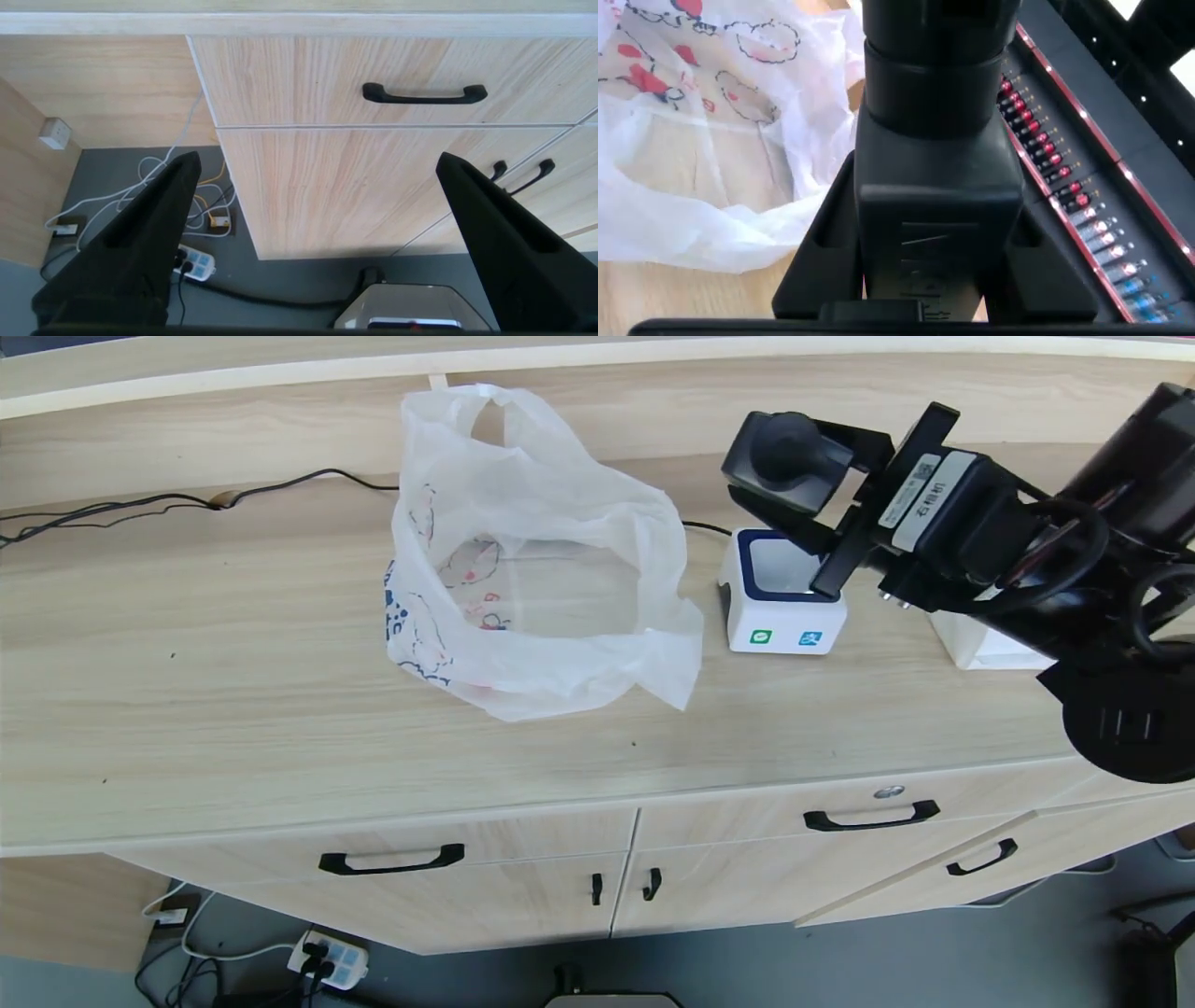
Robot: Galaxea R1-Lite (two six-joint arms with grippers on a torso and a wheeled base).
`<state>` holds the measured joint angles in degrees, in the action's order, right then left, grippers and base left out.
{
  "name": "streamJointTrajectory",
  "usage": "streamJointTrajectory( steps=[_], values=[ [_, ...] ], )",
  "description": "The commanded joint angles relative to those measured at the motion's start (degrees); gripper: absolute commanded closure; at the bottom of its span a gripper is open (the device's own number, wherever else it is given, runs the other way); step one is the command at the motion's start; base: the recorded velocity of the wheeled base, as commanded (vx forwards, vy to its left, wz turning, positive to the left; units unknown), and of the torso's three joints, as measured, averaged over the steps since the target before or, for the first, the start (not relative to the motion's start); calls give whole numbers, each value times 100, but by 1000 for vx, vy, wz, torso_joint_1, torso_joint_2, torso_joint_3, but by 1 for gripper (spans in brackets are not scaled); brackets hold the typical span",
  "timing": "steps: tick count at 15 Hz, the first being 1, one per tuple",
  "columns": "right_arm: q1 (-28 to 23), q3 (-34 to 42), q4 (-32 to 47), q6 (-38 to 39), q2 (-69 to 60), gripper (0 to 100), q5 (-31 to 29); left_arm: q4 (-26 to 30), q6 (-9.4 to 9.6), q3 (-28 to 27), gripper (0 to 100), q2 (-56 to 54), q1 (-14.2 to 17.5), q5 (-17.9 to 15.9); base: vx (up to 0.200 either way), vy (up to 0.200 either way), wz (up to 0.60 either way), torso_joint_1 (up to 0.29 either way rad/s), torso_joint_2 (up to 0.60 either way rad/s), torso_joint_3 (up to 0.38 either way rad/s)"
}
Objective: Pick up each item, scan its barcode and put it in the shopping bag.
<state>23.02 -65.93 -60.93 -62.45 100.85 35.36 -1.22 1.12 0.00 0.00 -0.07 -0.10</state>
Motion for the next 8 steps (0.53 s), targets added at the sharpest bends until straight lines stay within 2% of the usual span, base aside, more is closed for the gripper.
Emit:
streamJointTrajectory(
  steps=[1, 4, 8],
  values=[
    [-359, -368, 11, -109, 453, 100, 287, -1, 2, 0, 0, 9, -1, 1, 0, 0, 0, 0, 0, 0],
    [-825, 98, 20, -224, 356, 100, 788, -1, 2, 0, 0, 9, -1, 1, 0, 0, 0, 0, 0, 0],
    [-974, 115, 20, -232, 409, 100, 779, -1, 2, 0, 0, 9, -1, 1, 0, 0, 0, 0, 0, 0]
  ],
)
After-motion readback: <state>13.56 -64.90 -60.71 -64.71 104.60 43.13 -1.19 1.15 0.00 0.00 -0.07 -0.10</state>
